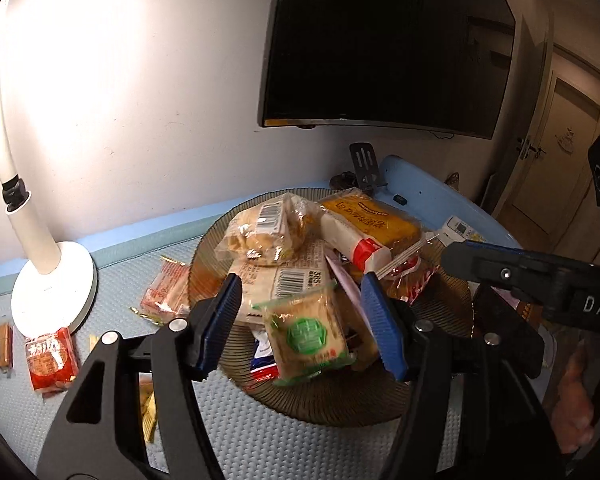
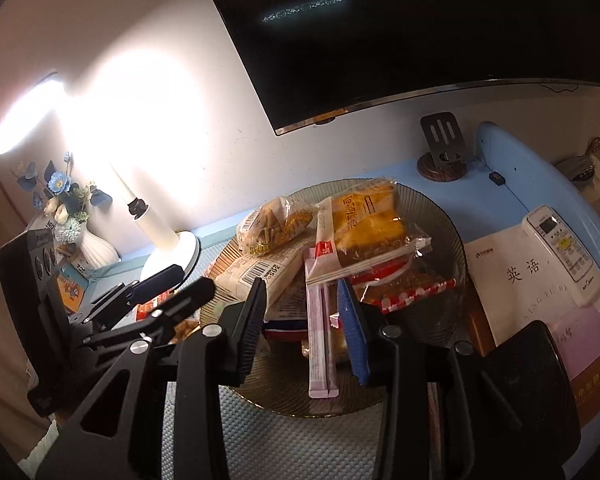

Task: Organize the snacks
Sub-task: 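Carry both items into the brown glass bowl and release them, then move both grippers back toward the yellow peanut bag and red bread bag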

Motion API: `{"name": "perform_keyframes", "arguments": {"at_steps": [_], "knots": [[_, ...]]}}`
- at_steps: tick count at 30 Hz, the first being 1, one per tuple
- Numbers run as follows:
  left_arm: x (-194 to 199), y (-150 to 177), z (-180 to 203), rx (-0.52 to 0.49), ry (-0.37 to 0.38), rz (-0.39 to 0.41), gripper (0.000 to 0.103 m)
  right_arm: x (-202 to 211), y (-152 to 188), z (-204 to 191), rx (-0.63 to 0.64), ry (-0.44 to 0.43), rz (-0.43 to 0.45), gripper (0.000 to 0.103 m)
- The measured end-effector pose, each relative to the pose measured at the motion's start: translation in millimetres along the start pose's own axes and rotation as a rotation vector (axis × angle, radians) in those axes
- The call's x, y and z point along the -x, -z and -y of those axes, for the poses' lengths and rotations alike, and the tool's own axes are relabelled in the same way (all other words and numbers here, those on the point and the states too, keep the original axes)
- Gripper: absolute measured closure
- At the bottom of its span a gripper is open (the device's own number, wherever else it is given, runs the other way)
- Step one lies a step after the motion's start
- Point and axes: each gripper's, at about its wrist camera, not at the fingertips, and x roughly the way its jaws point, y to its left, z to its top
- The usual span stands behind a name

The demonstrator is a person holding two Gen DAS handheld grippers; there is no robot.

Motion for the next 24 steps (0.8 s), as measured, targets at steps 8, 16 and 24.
{"name": "perform_keyframes", "arguments": {"at_steps": [8, 16, 24], "knots": [[49.7, 13.2, -60.1, 0.126, -0.017, 0.025, 0.042, 7.1, 17.7, -20.0, 0.008, -0.07, -0.032, 0.057], [127.8, 45.6, -140.3, 0.305, -0.118, 0.103, 0.042, -1.6, 43.2, -84.8, 0.108, -0.151, -0.074, 0.049], [140.2, 123.1, -216.4, 0.43, -0.295, 0.014, 0.042, -83.7, 108.4, -155.3, 0.243, -0.162, -0.228, 0.049]]}}
